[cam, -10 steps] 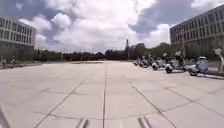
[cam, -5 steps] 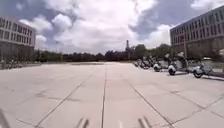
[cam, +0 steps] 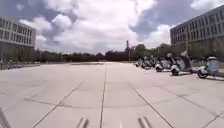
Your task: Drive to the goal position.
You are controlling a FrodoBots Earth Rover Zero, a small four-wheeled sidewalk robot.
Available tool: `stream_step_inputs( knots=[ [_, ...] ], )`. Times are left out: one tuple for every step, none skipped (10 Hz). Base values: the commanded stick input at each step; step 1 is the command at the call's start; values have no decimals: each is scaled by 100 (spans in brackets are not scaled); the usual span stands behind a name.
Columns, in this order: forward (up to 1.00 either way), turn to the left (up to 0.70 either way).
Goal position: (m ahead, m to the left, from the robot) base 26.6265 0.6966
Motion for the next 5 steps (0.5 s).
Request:
stream_step_inputs(
  knots=[
    [50,0],
    [50,0],
    [50,0],
    [50,0],
    [50,0]
  ],
)
